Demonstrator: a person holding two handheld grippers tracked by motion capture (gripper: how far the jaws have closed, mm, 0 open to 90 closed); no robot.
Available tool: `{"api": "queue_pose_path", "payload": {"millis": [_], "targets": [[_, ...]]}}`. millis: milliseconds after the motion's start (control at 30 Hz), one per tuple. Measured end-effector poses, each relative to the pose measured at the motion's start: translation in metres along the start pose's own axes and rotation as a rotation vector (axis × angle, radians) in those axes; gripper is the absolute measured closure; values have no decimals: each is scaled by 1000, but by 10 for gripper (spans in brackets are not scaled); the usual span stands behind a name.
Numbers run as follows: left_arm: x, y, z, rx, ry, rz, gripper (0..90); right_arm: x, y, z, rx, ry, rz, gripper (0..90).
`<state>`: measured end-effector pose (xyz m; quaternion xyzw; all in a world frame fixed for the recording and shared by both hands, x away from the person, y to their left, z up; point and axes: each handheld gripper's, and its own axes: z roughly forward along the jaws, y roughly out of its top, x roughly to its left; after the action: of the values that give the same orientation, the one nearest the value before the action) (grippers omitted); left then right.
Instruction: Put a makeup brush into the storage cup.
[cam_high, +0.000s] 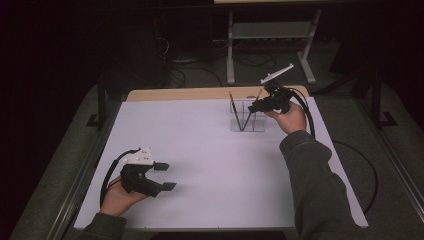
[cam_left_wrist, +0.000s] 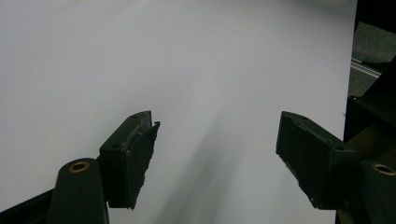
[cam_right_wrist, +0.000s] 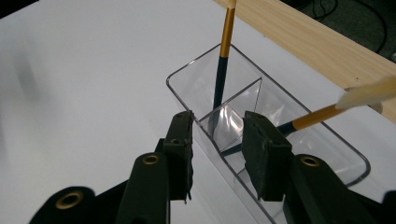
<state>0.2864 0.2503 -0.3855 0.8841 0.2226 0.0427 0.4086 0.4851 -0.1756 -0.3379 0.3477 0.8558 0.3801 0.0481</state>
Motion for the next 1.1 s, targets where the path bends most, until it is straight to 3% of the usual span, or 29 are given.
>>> {"api": "queue_pose_path", "payload": {"millis": [67, 267, 600, 700, 867, 900, 1100], "targets": [[-1, 0, 1, -17, -1, -14, 269, 0, -4, -3, -10, -1, -2, 609], [-1, 0, 1, -9, -1, -12, 267, 3, -15, -6, -27, 5, -9, 578], [-1, 0, 0, -22, 4, -20, 259, 8, -32, -7, -39, 15, 18, 532], [-1, 0, 1, -19, 6, -22, 257, 10, -37, -9, -47, 16, 5, 521], [-1, 0, 0, -20, 15, -24, 251, 14, -44, -12, -46, 13, 29, 483], [-1, 0, 0, -20, 16, -22, 251, 13, -45, -12, -52, 12, 10, 476], [0, -1, 2, -16, 20, -28, 242, 16, -52, -16, -62, 10, 19, 442]]}}
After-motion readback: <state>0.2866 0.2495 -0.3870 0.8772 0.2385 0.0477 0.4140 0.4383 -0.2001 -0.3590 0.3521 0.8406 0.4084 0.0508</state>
